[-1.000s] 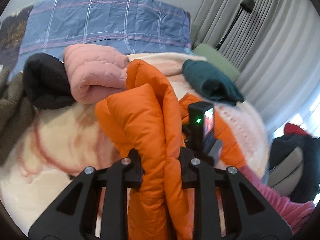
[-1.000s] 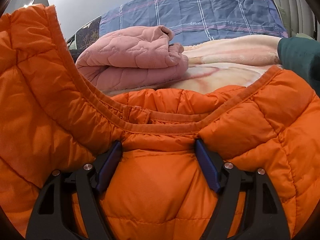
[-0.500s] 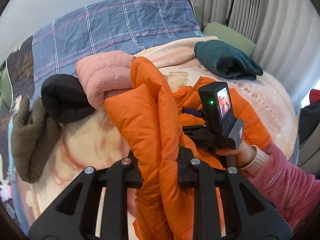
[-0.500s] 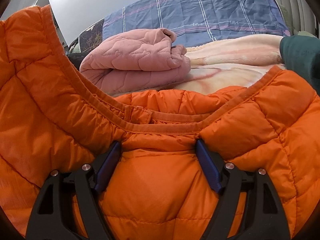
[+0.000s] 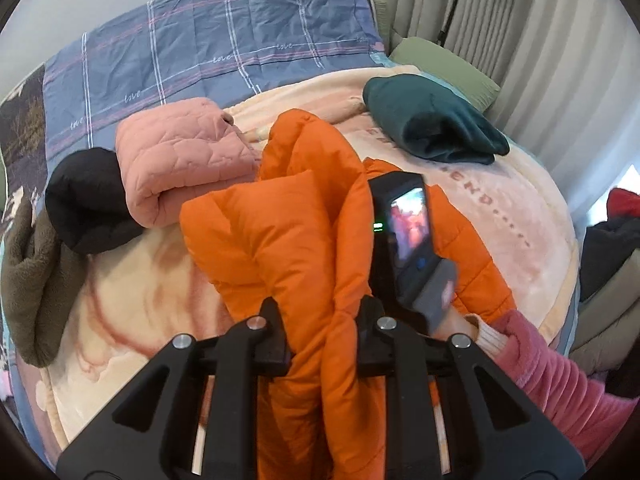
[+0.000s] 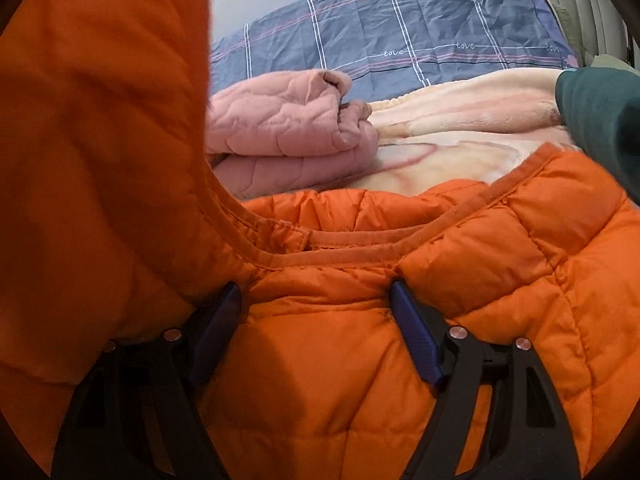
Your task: Fold large clothes
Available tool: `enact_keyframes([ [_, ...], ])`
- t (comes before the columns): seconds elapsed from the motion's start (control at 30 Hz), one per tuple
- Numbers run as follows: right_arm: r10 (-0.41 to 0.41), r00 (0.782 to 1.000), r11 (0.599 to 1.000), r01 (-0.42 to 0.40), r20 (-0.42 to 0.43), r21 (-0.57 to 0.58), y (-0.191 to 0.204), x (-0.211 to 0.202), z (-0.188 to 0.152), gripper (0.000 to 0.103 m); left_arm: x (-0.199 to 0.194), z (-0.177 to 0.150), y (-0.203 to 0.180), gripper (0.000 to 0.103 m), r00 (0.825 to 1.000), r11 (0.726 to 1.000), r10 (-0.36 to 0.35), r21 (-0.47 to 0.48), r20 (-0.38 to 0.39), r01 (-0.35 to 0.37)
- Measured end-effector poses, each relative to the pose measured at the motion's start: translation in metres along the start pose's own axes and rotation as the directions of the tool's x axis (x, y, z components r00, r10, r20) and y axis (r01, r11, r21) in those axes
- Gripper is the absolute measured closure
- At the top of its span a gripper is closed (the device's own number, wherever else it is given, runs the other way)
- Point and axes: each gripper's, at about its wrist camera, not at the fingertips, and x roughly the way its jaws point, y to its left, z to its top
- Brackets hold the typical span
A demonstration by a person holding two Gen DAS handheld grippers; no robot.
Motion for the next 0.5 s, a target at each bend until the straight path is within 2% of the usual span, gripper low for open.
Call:
enact_keyframes([
  [0.07,-0.001,1.000,1.000,0.001,-0.003,0.000,0.001,-0.011,0.002,0.038,-0.002,0.000,0.005,0.084,1.000,1.000,0.000,-0.023,0.006,0.000],
  [0.1,-0.032,0.999,0.999,0.032,-0.004,-0.025,0.003,-0.037,0.002,0.042,-0.005,-0.001,0.008,0.084,1.000,0.999,-0.007,-0.039,0.014,0.008],
  [0.13,-0.030,0.999,0.999,0.029,-0.016,-0.038,0.003,-0.049,-0.002,0.052,-0.007,-0.002,0.010,0.084,1.000,0.999,-0.012,-0.048,0.018,0.013],
  [0.17,-0.007,0.999,0.999,0.005,-0.042,-0.044,0.002,-0.056,-0.008,0.063,-0.009,-0.002,0.010,0.085,1.000,0.998,-0.018,-0.055,0.024,0.019],
  [0.23,0.011,0.995,0.999,-0.016,-0.098,-0.041,-0.002,-0.052,-0.019,0.070,-0.012,-0.002,0.008,0.085,0.999,0.997,-0.038,-0.061,0.036,0.040],
  [0.3,0.003,0.993,1.000,-0.005,-0.116,-0.018,-0.008,-0.033,-0.035,0.071,-0.014,0.001,0.006,0.086,0.996,0.994,-0.079,-0.072,0.049,0.082],
  [0.37,0.052,0.992,0.999,-0.051,-0.116,0.020,-0.014,-0.016,-0.044,0.073,-0.013,0.008,-0.005,0.087,0.992,0.990,-0.119,-0.064,0.051,0.122],
  [0.5,0.100,0.986,0.994,-0.094,-0.135,0.048,-0.017,-0.006,-0.042,0.074,0.002,0.022,-0.030,0.087,0.993,0.992,-0.115,-0.050,0.012,0.116],
])
